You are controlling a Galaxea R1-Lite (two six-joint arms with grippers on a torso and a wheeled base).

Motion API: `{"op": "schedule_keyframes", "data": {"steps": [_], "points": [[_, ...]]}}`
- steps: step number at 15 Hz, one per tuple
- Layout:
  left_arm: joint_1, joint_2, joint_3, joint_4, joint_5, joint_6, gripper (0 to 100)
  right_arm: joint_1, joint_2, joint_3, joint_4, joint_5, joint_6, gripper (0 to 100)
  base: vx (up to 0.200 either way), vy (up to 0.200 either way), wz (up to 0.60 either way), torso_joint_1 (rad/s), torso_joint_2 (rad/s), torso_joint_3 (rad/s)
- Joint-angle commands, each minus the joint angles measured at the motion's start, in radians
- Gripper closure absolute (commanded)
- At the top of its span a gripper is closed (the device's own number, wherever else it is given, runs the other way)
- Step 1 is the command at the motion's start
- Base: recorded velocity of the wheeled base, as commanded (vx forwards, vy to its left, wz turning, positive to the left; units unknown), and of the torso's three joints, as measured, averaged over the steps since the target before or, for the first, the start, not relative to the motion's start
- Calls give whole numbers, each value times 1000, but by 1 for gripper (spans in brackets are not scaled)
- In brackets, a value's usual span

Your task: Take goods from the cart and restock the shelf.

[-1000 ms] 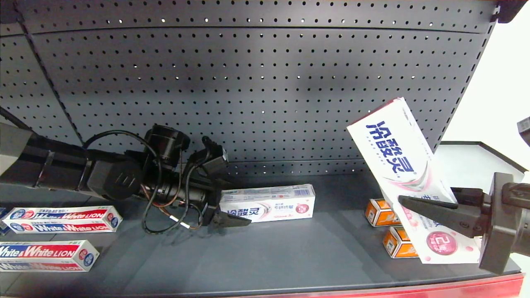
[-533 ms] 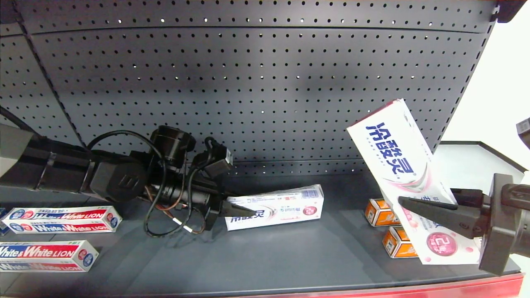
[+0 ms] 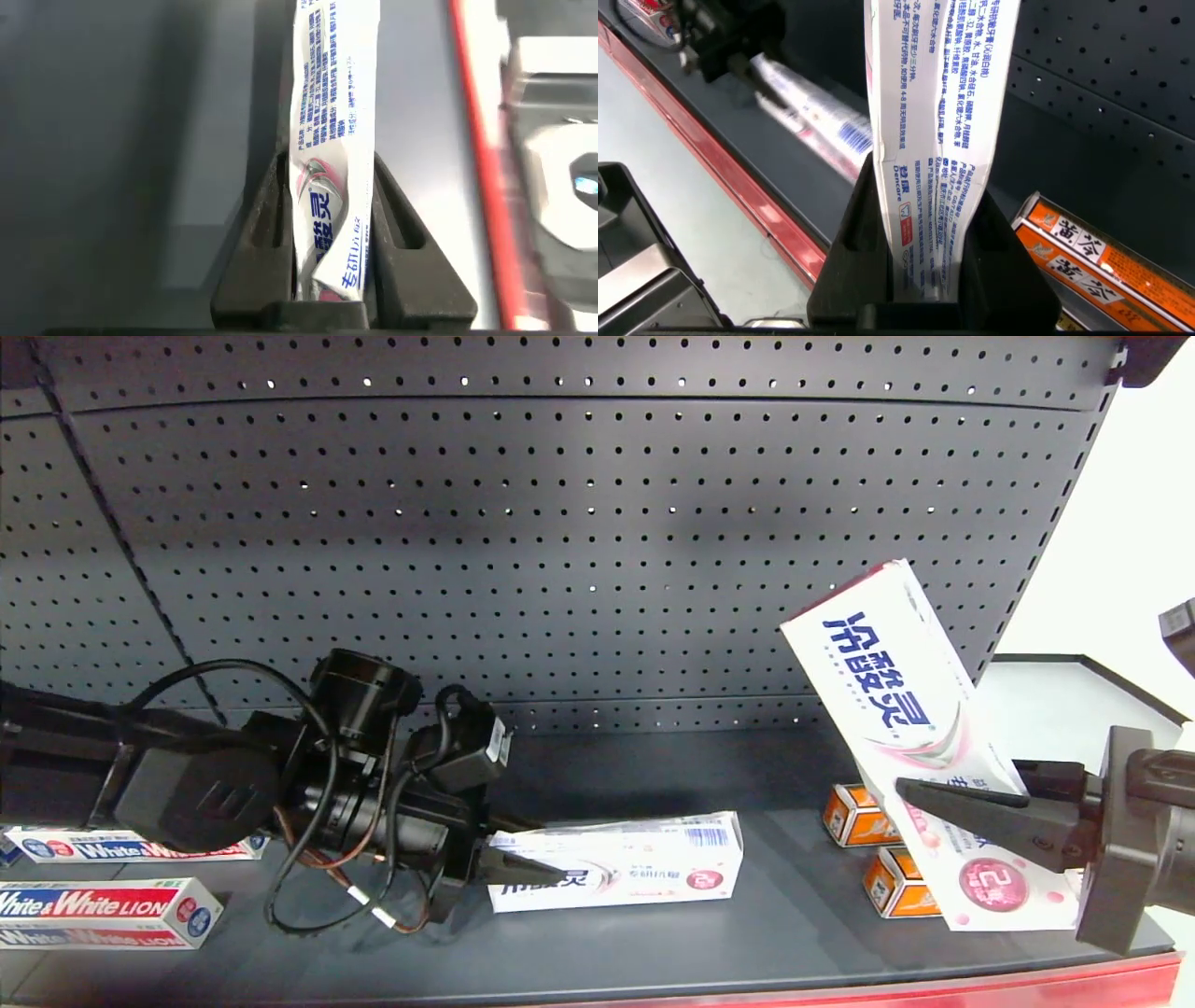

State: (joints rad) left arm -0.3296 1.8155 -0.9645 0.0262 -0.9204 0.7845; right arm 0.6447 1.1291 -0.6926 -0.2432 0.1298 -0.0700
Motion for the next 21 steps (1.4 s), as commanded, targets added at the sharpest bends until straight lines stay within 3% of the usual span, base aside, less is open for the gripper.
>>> {"op": "schedule_keyframes", "data": {"steps": [1, 5, 8, 17, 18, 21], "points": [[-3, -62, 59, 0, 0, 2, 100, 1, 3, 1, -1, 1, -1, 100, 0, 0, 0, 0, 0, 0], [0, -105, 109, -2, 0, 6, 100, 1, 4, 2, -1, 1, -1, 100, 0, 0, 0, 0, 0, 0], [6, -125, 138, -2, -1, 35, 100, 1, 4, 2, -1, 1, -1, 100, 0, 0, 0, 0, 0, 0], [0, -139, 171, -6, -1, 39, 100, 1, 6, -1, -1, 1, -1, 100, 0, 0, 0, 0, 0, 0], [0, -137, 171, -3, -1, 62, 0, 1, 6, 1, -1, 1, -1, 100, 0, 0, 0, 0, 0, 0], [3, -137, 170, -2, 0, 67, 0, 1, 6, 1, -1, 1, -1, 100, 0, 0, 0, 0, 0, 0]]}}
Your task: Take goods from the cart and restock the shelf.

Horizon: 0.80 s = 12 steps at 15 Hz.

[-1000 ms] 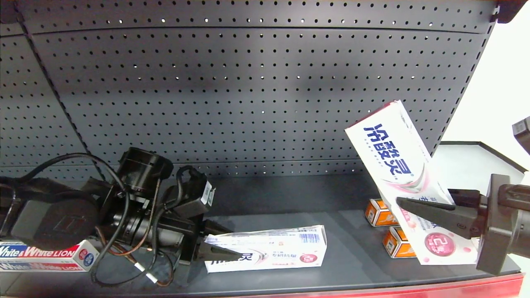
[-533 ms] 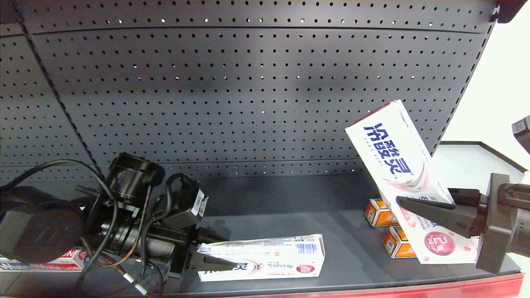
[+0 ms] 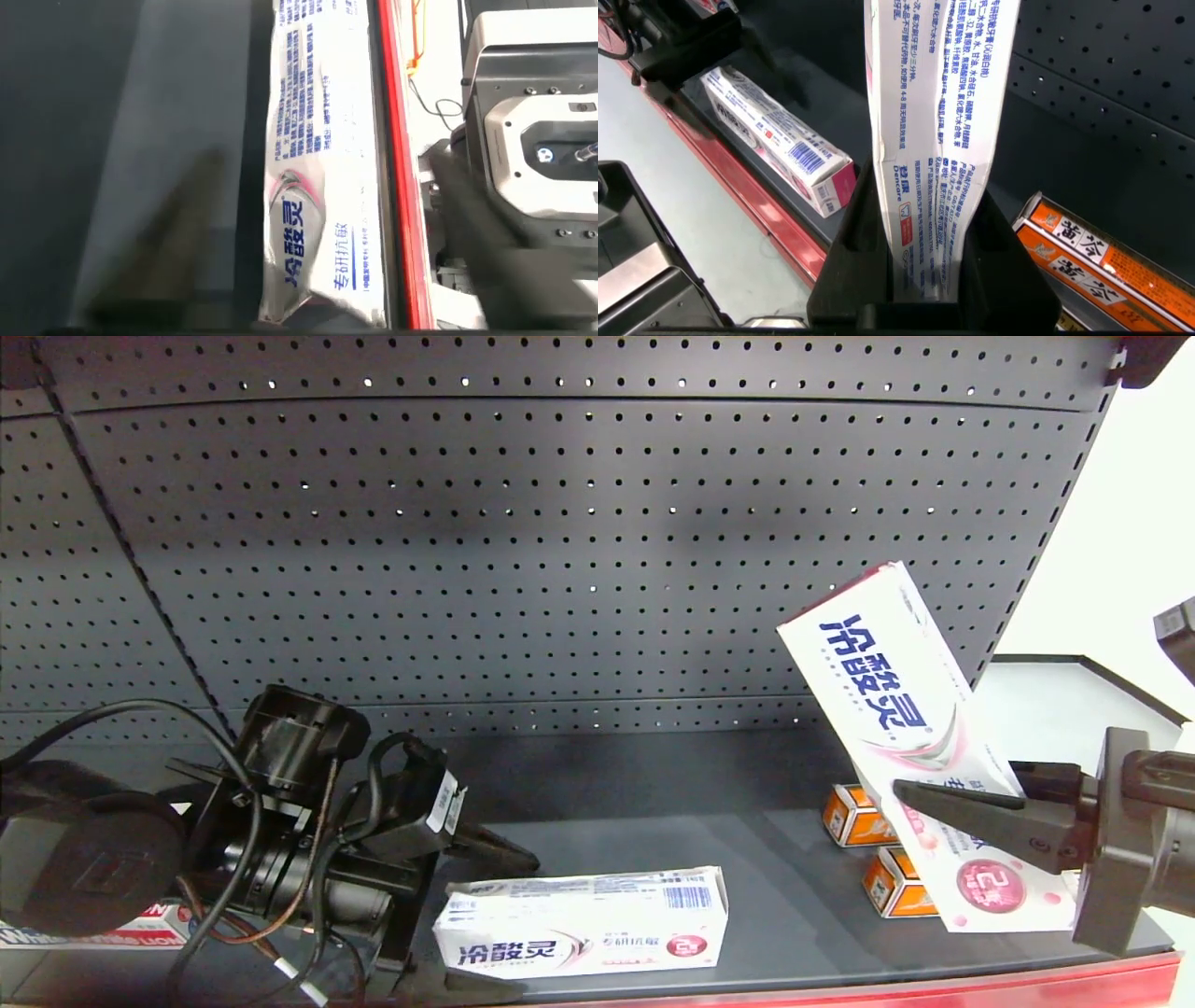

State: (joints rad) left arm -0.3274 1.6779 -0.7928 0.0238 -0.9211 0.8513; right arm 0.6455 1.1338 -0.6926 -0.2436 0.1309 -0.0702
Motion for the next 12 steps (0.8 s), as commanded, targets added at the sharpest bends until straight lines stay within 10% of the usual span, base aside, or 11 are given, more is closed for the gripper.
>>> {"op": "schedule_keyframes", "data": {"steps": [1, 12], "points": [[1, 0, -3, 1, 1, 0, 0, 0, 1, 1, 0, 1, 0, 100, 0, 0, 0, 0, 0, 0], [-10, -173, 15, 2, 1, -9, 0, 0, 18, 4, 0, 10, 0, 100, 0, 0, 0, 0, 0, 0]]}}
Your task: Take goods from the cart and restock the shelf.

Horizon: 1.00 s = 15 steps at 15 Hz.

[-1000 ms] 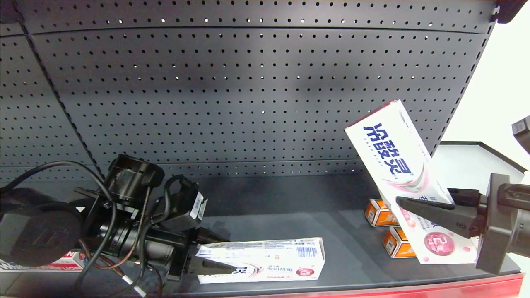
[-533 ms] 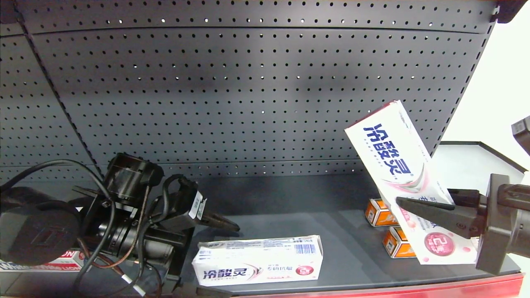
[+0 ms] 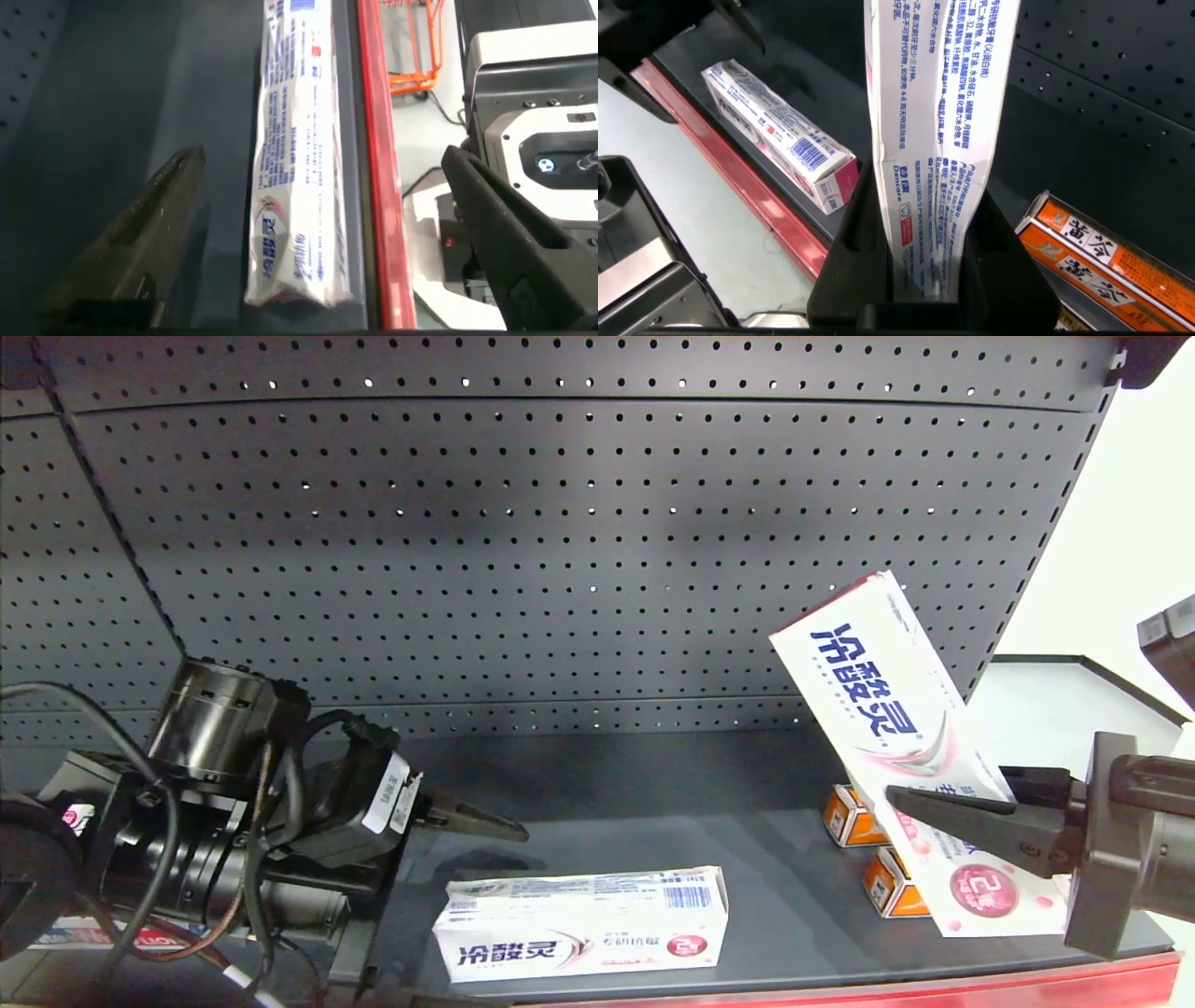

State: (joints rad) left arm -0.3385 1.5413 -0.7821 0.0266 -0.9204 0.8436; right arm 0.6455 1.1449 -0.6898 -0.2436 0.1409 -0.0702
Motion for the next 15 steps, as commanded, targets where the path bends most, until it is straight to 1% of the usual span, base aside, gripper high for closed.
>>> {"op": "schedule_keyframes", "data": {"steps": [1, 2, 3, 4, 5, 6, 7, 9, 10, 11, 12, 13, 14, 15], "points": [[4, -73, 20, -1, 2, -3, 0, 0, 16, 1, 0, 0, 0, 100, 0, 0, 0, 0, 0, 0], [29, -109, 26, -1, 2, -3, 0, 0, 18, 1, 0, 0, 0, 100, 0, 0, 0, 0, 0, 0], [33, -113, 27, -1, 2, -3, 0, 0, 16, 1, 0, 0, 0, 100, 0, 0, 0, 0, 0, 0], [102, -193, 52, -2, 2, -3, 0, 0, 15, 1, 0, 0, 0, 100, 0, 0, 0, 0, 0, 0], [124, -221, 64, -2, 2, -3, 0, 0, 16, 1, 0, 0, 0, 100, 0, 0, 0, 0, 0, 0], [197, -309, 101, -2, 2, -5, 0, -1, 22, 1, 0, 0, 0, 100, 0, 0, 0, 0, 0, 0], [259, -360, 135, -5, 3, -6, 0, -3, 29, 1, 0, 0, 0, 100, 0, 0, 0, 0, 0, 0], [395, -481, 239, -8, 2, -6, 0, -14, 44, 6, -3, 8, -2, 100, 0, 0, 0, 0, 0, 0], [475, -540, 290, -10, 2, -6, 0, -14, 49, 9, -3, 9, -2, 100, 0, 0, 0, 0, 0, 0], [578, -606, 334, -10, 2, -15, 0, -15, 52, 12, -3, 11, -2, 100, 0, 0, 0, 0, 0, 0], [647, -653, 363, -11, 0, -37, 0, -15, 52, 15, -3, 11, -2, 100, 0, 0, 0, 0, 0, 0], [717, -731, 400, -11, 0, -92, 0, -17, 53, 16, -3, 11, -2, 100, 0, 0, 0, 0, 0, 0], [731, -799, 432, -11, 2, -166, 0, -17, 52, 29, -3, 11, -2, 100, 0, 0, 0, 0, 0, 0], [731, -880, 469, -11, 6, -247, 0, -17, 49, 41, -14, 9, -2, 100, 0, 0, 0, 0, 0, 0]]}}
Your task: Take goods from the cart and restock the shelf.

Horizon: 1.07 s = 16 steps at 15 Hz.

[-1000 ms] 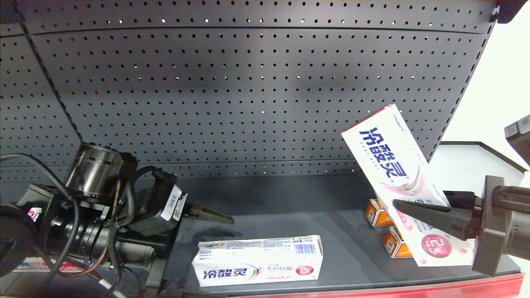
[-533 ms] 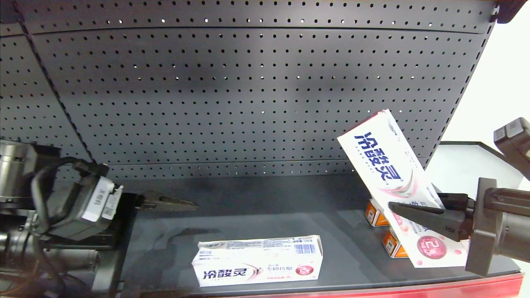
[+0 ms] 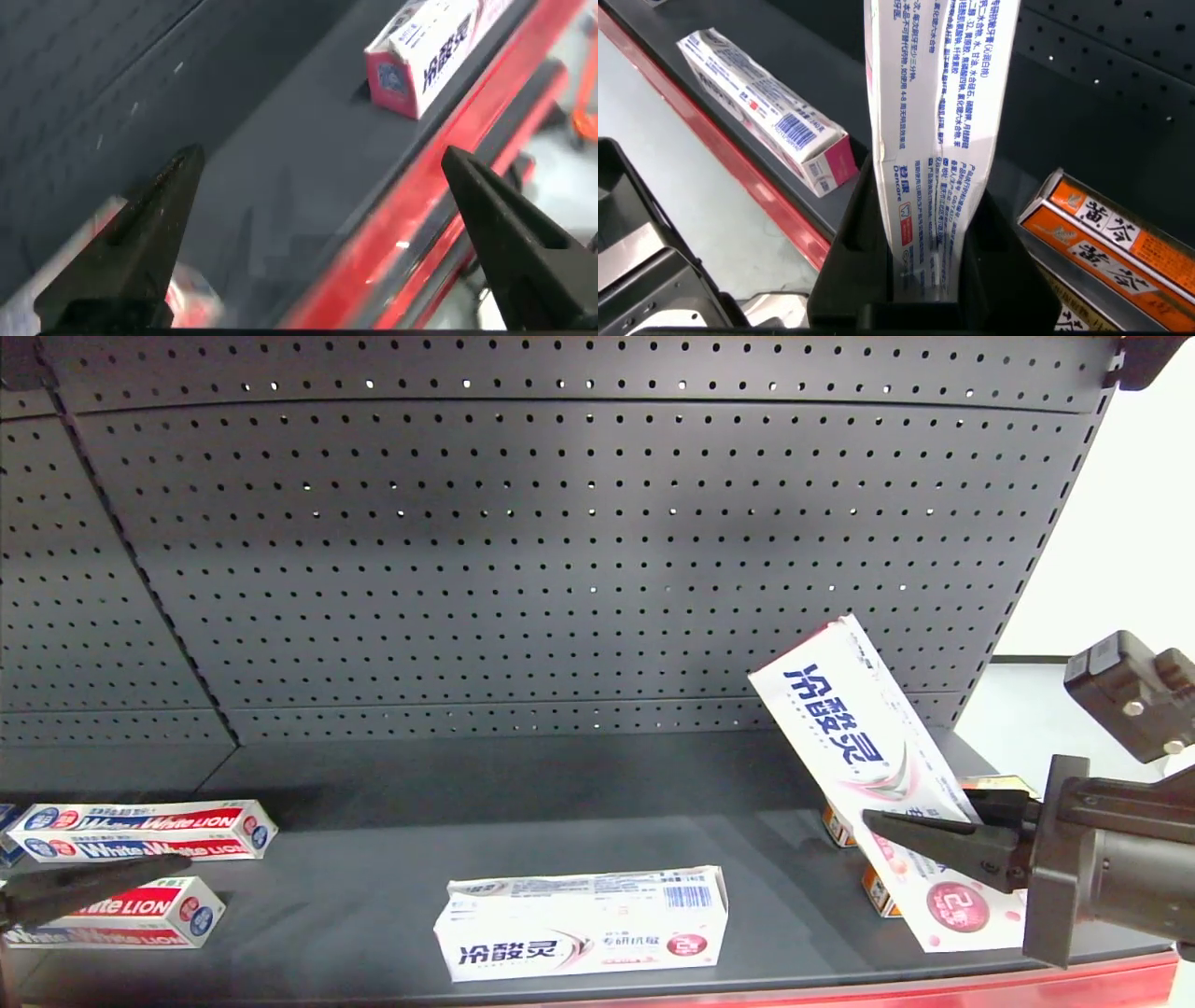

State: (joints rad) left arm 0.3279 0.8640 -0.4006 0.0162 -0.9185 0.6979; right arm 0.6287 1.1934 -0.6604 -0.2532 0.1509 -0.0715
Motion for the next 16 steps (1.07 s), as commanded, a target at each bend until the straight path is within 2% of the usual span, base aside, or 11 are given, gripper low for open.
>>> {"op": "schedule_keyframes", "data": {"steps": [1, 4, 5, 6, 9, 10, 12, 13, 14, 16], "points": [[68, -281, 123, -1, 10, -166, 0, -3, -3, 24, -21, 1, -1, 100, 0, 0, 0, 0, 0, 0], [68, -542, 218, 8, 86, -339, 0, -20, -6, 30, -35, -1, -1, 100, 0, 0, 0, 0, 0, 0], [68, -616, 244, 8, 99, -380, 0, -20, -6, 30, -34, -1, -1, 100, 0, 0, 0, 0, 0, 0], [68, -680, 269, 10, 121, -397, 0, -20, -3, 31, -34, -1, -1, 100, 0, 0, 0, 0, 0, 0], [68, -813, 295, 96, 239, -396, 0, -20, 5, 36, -35, -1, -1, 100, 0, 0, 0, 0, 0, 0], [63, -863, 299, 145, 313, -385, 0, -21, 5, 38, -35, -1, -1, 100, 0, 0, 0, 0, 0, 0], [56, -864, 296, 169, 471, -376, 0, -38, 5, 41, -35, 1, -2, 100, 0, 0, 0, 0, 0, 0], [54, -864, 301, 165, 578, -333, 0, -40, 8, 44, -35, 1, -2, 100, 0, 0, 0, 0, 0, 0], [54, -864, 312, 139, 618, -330, 0, -41, 11, 44, -35, 1, -2, 100, 0, 0, 0, 0, 0, 0], [54, -864, 376, -12, 698, -351, 0, -41, 17, 39, -35, 1, -2, 100, 0, 0, 0, 0, 0, 0]]}}
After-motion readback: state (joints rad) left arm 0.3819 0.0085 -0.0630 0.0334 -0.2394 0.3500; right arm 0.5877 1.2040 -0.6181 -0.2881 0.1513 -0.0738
